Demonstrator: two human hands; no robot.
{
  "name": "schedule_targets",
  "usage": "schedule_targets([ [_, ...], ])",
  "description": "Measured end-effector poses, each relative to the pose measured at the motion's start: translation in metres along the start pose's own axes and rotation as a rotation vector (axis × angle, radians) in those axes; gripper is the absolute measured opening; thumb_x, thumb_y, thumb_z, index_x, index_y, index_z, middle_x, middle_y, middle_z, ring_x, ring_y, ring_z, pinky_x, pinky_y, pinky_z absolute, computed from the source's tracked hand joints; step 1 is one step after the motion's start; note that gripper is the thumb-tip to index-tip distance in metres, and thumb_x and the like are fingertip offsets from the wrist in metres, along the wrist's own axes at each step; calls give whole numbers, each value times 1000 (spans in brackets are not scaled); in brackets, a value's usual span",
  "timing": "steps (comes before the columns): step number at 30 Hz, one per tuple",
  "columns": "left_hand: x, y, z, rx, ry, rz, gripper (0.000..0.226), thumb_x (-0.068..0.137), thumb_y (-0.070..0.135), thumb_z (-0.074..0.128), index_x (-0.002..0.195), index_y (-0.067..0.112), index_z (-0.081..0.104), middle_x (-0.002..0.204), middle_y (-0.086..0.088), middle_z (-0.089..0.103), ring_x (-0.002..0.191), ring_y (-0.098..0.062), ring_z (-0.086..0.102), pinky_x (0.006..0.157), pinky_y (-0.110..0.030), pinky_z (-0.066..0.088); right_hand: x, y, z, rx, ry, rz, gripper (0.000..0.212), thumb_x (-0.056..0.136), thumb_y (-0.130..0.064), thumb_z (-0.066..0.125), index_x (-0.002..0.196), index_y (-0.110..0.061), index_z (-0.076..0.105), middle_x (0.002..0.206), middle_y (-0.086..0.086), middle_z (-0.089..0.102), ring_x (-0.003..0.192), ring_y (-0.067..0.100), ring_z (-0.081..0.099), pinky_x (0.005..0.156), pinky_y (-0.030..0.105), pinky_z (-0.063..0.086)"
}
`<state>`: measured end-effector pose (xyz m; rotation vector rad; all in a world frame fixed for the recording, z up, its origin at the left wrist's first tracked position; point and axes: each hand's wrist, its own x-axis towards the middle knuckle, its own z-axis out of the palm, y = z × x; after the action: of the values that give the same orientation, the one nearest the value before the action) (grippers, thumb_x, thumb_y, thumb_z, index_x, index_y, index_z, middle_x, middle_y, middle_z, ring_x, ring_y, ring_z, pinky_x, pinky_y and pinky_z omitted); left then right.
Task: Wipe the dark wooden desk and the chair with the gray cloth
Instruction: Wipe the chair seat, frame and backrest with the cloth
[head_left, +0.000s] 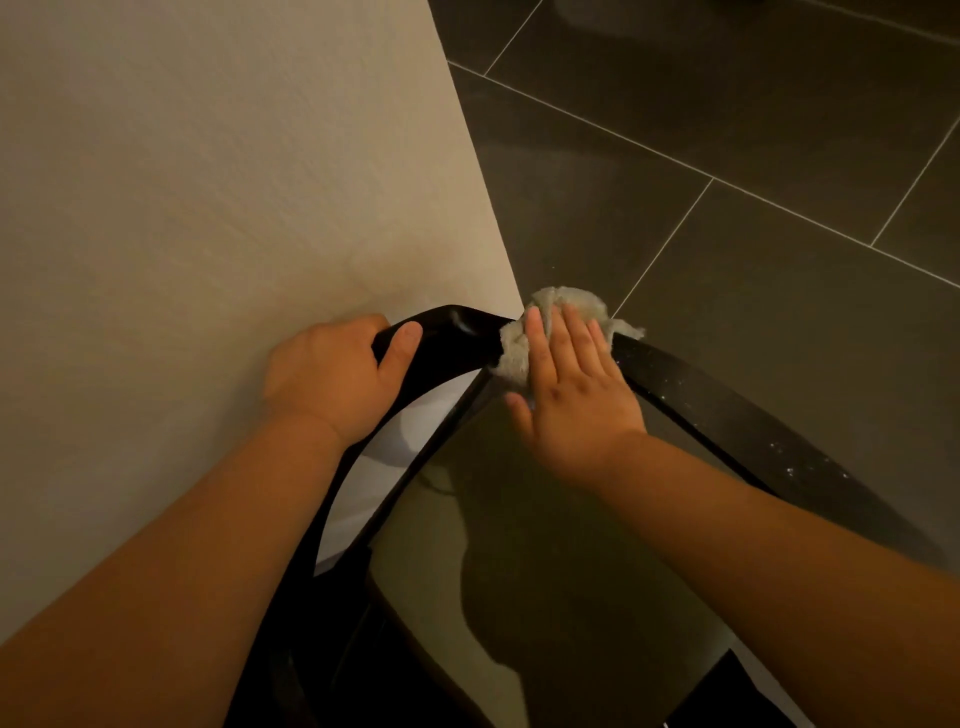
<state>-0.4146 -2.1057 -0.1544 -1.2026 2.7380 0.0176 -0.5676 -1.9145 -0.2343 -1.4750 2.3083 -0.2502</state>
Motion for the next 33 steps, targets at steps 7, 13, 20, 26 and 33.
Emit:
schedule_targets([
  [7,-5,2,-1,-30,31,-10,77,93,72,14,99,20,70,71,5,52,62,-22,49,55,-31,31,34,-19,-44,173,-63,-142,98,102,-21,65,166,-13,-8,173,13,18,156,30,27,125,37,25],
  [13,-5,4,-2,-29,43,-22,76,93,73,13,99,20,67,70,4,52,62,-24,48,56,-32,30,33,27,-28,29,34,-66,64,80,-21,81,139,-10,58,118,14,68,101,39,64,86,45,49],
  [20,-1,1,0,1,73,-31,73,96,70,16,101,19,68,74,-3,57,64,-25,45,57,-33,29,50,-12,-31,34,51,-82,49,92,-32,65,135,-13,49,125,9,58,115,32,57,100,40,39],
  [26,-7,5,0,-16,30,-19,64,101,67,23,97,19,64,69,5,49,63,-24,45,56,-33,28,29,16,-33,-138,-40,60,54,93,-44,66,134,-17,44,128,8,54,117,31,55,103,42,41],
  [33,-4,6,-4,0,33,43,55,104,59,28,108,18,65,71,4,50,61,-22,44,53,-31,26,44,-19,-35,48,-31,-32,67,86,-42,76,138,-13,46,131,10,55,121,33,55,107,43,38],
])
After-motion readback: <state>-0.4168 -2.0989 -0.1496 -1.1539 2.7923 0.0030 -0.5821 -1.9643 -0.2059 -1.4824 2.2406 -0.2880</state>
